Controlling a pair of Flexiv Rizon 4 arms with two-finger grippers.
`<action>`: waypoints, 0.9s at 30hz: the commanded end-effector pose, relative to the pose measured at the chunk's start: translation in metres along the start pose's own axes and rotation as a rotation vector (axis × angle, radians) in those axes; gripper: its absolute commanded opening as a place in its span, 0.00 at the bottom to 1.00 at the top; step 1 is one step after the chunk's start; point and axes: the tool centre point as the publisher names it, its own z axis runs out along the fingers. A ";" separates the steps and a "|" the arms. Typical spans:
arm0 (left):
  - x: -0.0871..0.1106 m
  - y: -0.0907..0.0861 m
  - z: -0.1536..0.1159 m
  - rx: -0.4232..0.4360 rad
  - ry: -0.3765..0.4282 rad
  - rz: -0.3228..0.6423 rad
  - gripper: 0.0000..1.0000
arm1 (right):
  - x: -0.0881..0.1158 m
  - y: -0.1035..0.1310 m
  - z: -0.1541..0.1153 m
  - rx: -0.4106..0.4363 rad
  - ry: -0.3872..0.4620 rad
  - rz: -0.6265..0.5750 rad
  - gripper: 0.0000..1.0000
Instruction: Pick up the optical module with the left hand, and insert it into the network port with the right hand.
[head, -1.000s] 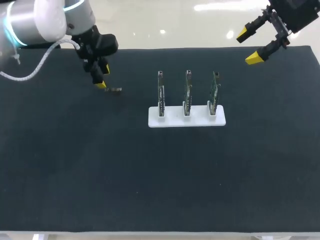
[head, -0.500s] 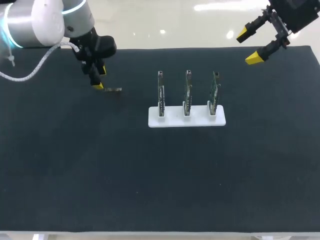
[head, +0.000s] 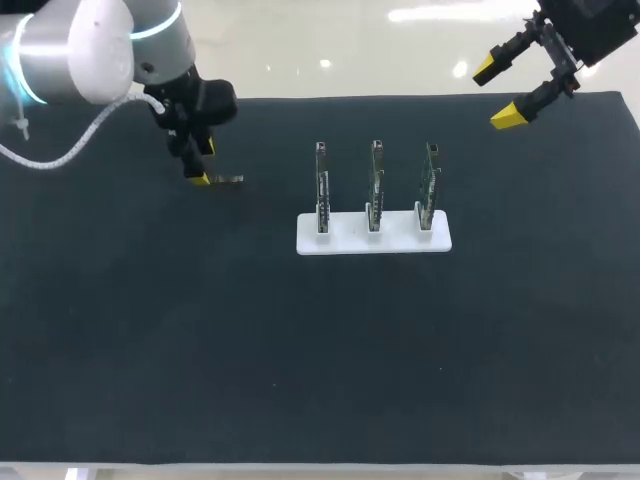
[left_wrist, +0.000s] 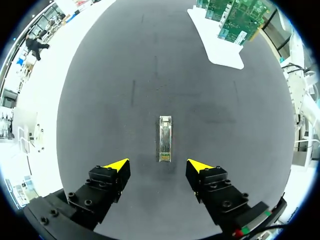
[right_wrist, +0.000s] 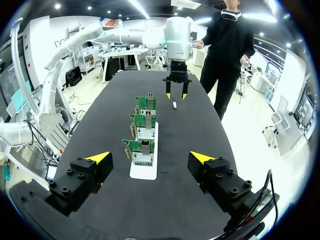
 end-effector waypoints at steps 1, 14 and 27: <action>0.000 -0.005 0.005 -0.020 -0.001 -0.003 1.00 | 0.000 -0.001 0.000 -0.001 0.000 0.000 1.00; -0.002 -0.004 0.013 -0.013 0.014 -0.018 1.00 | 0.000 -0.001 0.000 -0.001 0.000 0.000 1.00; -0.005 -0.006 0.019 -0.005 0.018 -0.018 1.00 | 0.000 -0.001 0.000 -0.001 0.000 0.000 1.00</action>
